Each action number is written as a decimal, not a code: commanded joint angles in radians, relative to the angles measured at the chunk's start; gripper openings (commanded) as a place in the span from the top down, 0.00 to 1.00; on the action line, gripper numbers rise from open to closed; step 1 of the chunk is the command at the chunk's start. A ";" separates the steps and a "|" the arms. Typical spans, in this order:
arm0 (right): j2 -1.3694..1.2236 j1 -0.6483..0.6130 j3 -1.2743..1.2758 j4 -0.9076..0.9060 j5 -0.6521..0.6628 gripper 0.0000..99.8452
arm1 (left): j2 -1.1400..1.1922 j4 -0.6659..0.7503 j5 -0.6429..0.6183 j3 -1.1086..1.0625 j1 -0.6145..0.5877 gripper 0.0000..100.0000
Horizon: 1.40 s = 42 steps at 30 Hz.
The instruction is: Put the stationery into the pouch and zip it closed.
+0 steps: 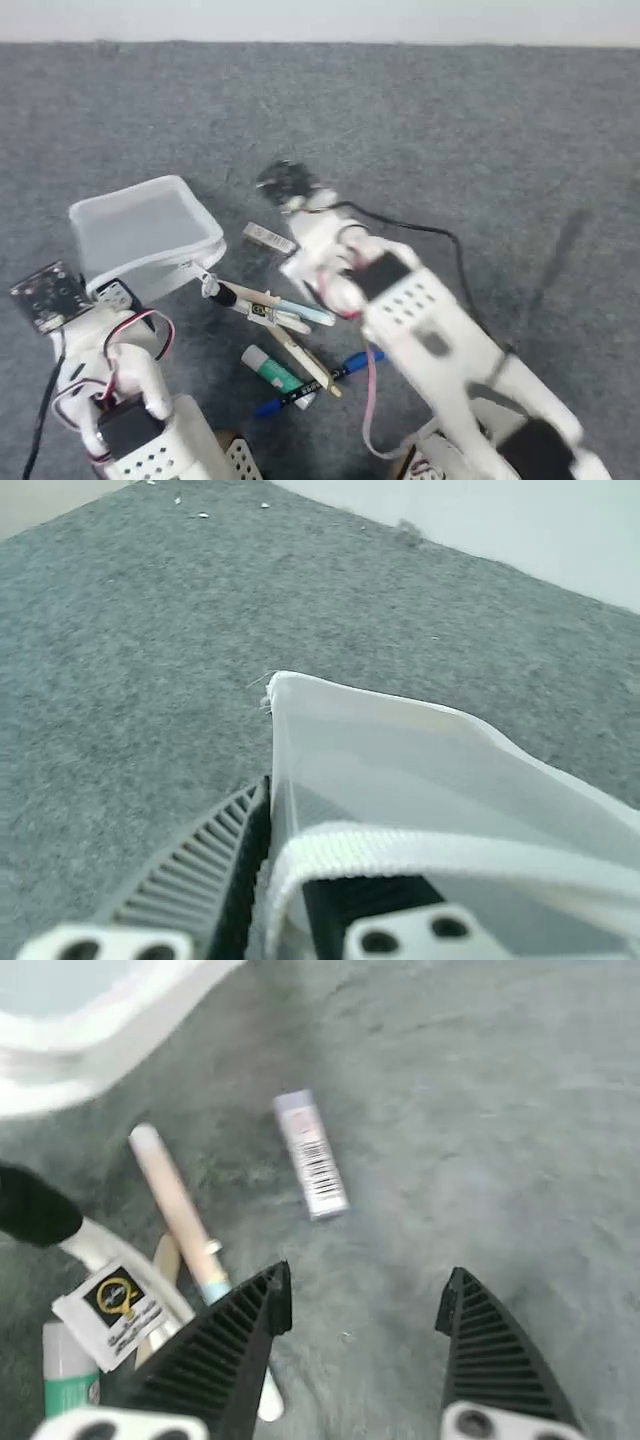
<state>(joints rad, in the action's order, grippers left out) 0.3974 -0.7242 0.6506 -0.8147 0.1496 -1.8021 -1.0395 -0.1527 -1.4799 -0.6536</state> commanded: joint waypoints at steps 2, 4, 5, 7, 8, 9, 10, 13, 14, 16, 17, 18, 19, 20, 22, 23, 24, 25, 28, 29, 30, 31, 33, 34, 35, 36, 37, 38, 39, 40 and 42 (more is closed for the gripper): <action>-0.225 -0.081 -0.221 0.002 0.058 0.77 | -0.021 0.025 -0.020 0.073 -0.026 0.99; -0.315 -0.081 -0.299 -0.008 0.063 0.77 | -0.021 0.025 -0.020 0.071 -0.026 0.99; -0.358 -0.079 -0.345 -0.024 0.063 0.77 | -0.021 0.025 -0.020 0.071 -0.026 0.99; -0.444 -0.079 -0.445 -0.068 0.064 0.77 | -0.021 0.025 -0.020 0.070 -0.026 0.99; -0.484 -0.081 -0.494 -0.093 0.066 0.77 | -0.021 0.025 -0.020 0.068 -0.026 0.99; -0.524 -0.082 -0.546 -0.119 0.066 0.77 | -0.021 0.025 -0.020 0.068 -0.026 0.99; -0.559 -0.082 -0.597 -0.140 0.066 0.77 | -0.021 0.025 -0.020 0.068 -0.026 0.99; -0.670 -0.082 -0.738 -0.183 0.066 0.77 | -0.021 0.025 -0.020 0.068 -0.026 0.99; -0.708 -0.081 -0.781 -0.193 0.072 0.77 | -0.021 0.025 -0.020 0.068 -0.026 0.99; -0.785 -0.081 -0.852 -0.209 0.104 0.77 | -0.021 0.025 -0.020 0.068 -0.026 0.99; -0.822 -0.081 -0.885 -0.216 0.114 0.77 | -0.021 0.025 -0.020 0.068 -0.026 0.99; -0.857 -0.082 -0.914 -0.222 0.118 0.77 | -0.021 0.025 -0.020 0.068 -0.026 0.99; -0.892 -0.082 -0.942 -0.226 0.121 0.77 | -0.021 0.025 -0.020 0.068 -0.026 0.99; -0.921 -0.082 -0.965 -0.226 0.121 0.77 | -0.021 0.025 -0.020 0.068 -0.026 0.99; -0.970 -0.076 -1.000 -0.234 0.126 0.77 | -0.021 0.025 -0.020 0.068 -0.026 0.99; -0.993 -0.076 -1.020 -0.239 0.126 0.77 | -0.021 0.025 -0.020 0.068 -0.026 0.99; -1.013 -0.076 -1.037 -0.240 0.126 0.77 | -0.021 0.025 -0.018 0.068 -0.026 0.99; -1.030 -0.076 -1.048 -0.240 0.126 0.77 | -0.021 0.025 -0.018 0.068 -0.026 0.99; -1.064 -0.076 -1.091 -0.274 0.126 0.80 | -0.021 0.025 -0.017 0.067 -0.026 0.99; -1.073 -0.076 -1.108 -0.288 0.126 0.84 | -0.021 0.025 -0.017 0.067 -0.026 0.99; -1.082 -0.074 -1.117 -0.295 0.126 0.88 | -0.021 0.025 -0.017 0.067 -0.026 0.99; -1.089 -0.070 -1.123 -0.297 0.126 0.92 | -0.021 0.025 -0.017 0.067 -0.026 0.99; -1.090 -0.059 -1.125 -0.305 0.126 0.98 | -0.021 0.025 -0.017 0.067 -0.026 0.99; -1.089 -0.050 -1.125 -0.312 0.124 1.00 | -0.021 0.025 -0.017 0.067 -0.026 0.99; -1.081 -0.038 -1.128 -0.334 0.121 0.99 | -0.021 0.025 -0.017 0.067 -0.026 0.99; -1.067 -0.028 -1.128 -0.352 0.120 0.99 | -0.021 0.025 -0.017 0.067 -0.026 0.99; -1.049 -0.018 -1.128 -0.369 0.118 1.00 | -0.021 0.025 -0.017 0.067 -0.026 0.99; -1.030 -0.007 -1.128 -0.384 0.118 0.99 | -0.021 0.025 -0.017 0.067 -0.026 0.99; -1.012 0.005 -1.128 -0.401 0.117 0.99 | -0.021 0.025 -0.015 0.067 -0.026 0.99; -0.995 0.015 -1.128 -0.420 0.117 0.99 | -0.021 0.025 -0.015 0.067 -0.026 0.99; -0.966 0.033 -1.125 -0.450 0.112 0.99 | -0.021 0.025 -0.015 0.067 -0.025 0.99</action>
<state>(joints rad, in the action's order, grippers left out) -0.6997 -0.7411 -0.4250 -1.1999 0.2601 -1.8021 -1.0395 -0.1527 -1.4799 -0.6720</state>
